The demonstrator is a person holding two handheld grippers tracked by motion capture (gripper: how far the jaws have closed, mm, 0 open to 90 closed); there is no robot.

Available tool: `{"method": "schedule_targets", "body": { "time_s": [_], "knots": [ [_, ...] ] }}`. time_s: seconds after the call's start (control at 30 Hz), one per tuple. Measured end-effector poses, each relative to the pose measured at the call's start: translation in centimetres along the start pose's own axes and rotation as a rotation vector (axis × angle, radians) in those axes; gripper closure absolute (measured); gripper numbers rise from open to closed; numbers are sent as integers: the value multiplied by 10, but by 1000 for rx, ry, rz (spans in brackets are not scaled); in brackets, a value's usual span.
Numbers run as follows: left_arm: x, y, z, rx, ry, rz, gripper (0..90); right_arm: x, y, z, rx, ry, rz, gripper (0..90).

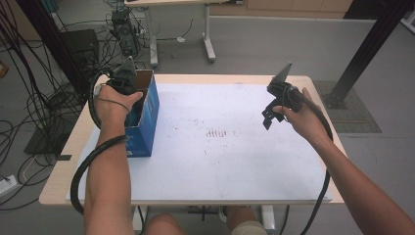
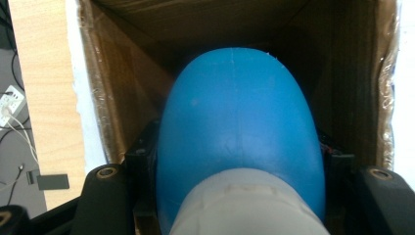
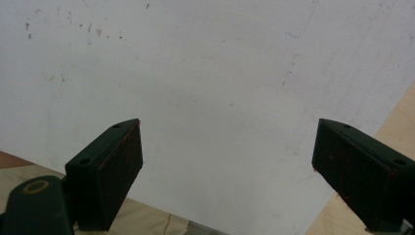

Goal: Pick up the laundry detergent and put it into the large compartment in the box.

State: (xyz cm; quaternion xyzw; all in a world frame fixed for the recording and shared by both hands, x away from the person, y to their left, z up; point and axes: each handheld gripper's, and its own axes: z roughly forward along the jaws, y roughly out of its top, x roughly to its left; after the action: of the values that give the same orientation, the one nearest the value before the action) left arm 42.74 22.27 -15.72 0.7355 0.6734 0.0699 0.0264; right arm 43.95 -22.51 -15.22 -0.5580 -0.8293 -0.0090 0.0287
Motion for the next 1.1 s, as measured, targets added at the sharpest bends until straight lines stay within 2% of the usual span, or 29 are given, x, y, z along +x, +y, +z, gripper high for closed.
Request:
{"method": "schedule_targets", "body": {
  "time_s": [0.2, 0.67, 1.1],
  "knots": [
    [0, -2, 6, 1, -1, 6, 378, 1, 1, 2, 4, 0, 0, 113],
    [-6, -5, 7, -12, 12, 12, 378, 5, 1, 3, 3, 1, -7, 113],
    [-4, -5, 7, -13, 8, 0, 377, 2, 1, 2, 5, 5, -1, 113]
  ]
}}
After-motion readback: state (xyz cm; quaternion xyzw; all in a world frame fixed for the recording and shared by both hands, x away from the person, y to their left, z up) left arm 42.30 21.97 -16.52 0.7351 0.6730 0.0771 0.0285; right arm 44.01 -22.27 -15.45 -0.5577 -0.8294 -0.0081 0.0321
